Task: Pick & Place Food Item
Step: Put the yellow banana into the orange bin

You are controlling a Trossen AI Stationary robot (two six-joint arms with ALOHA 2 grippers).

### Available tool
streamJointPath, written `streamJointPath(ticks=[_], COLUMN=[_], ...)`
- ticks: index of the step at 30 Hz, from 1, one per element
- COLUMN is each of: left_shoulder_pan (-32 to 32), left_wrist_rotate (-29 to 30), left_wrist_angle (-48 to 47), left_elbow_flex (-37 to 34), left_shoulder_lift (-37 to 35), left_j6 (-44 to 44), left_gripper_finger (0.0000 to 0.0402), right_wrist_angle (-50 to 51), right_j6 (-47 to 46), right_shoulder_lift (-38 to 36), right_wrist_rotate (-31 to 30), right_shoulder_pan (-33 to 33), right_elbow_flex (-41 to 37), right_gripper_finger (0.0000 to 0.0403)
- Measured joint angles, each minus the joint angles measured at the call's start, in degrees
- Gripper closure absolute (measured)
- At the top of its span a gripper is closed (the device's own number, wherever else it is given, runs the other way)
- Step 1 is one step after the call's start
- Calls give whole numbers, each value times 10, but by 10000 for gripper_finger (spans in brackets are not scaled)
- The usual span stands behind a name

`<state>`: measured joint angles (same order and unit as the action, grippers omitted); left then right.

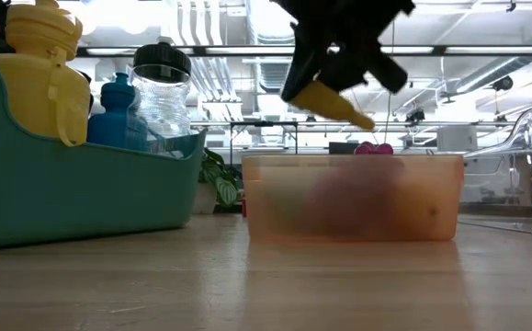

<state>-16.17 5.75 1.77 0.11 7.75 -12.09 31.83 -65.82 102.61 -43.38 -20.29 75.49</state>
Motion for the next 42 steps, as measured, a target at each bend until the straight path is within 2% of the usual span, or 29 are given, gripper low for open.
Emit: streamJointPath(ticks=[4, 11, 24, 27, 35, 42], left_shoulder_pan=[0, 0, 0, 0, 0, 0], left_wrist_rotate=[0, 0, 0, 0, 0, 0], left_wrist_angle=[0, 0, 0, 0, 0, 0], left_elbow_flex=[0, 0, 0, 0, 0, 0], left_shoulder_lift=[0, 0, 0, 0, 0, 0], left_j6=[0, 0, 0, 0, 0, 0], left_gripper_finger=[380, 380, 380, 380, 380, 380], right_wrist_angle=[-35, -46, -73, -76, -73, -72], right_j6=[-11, -75, -53, -50, -46, -27], right_shoulder_lift=[0, 0, 0, 0, -1, -5], right_wrist_rotate=[20, 133, 145, 153, 154, 149], right_shoulder_pan=[5, 39, 49, 51, 51, 52], right_elbow_flex=[-31, -54, -49, -49, -49, -49], right_gripper_finger=[298, 298, 295, 276, 190, 159])
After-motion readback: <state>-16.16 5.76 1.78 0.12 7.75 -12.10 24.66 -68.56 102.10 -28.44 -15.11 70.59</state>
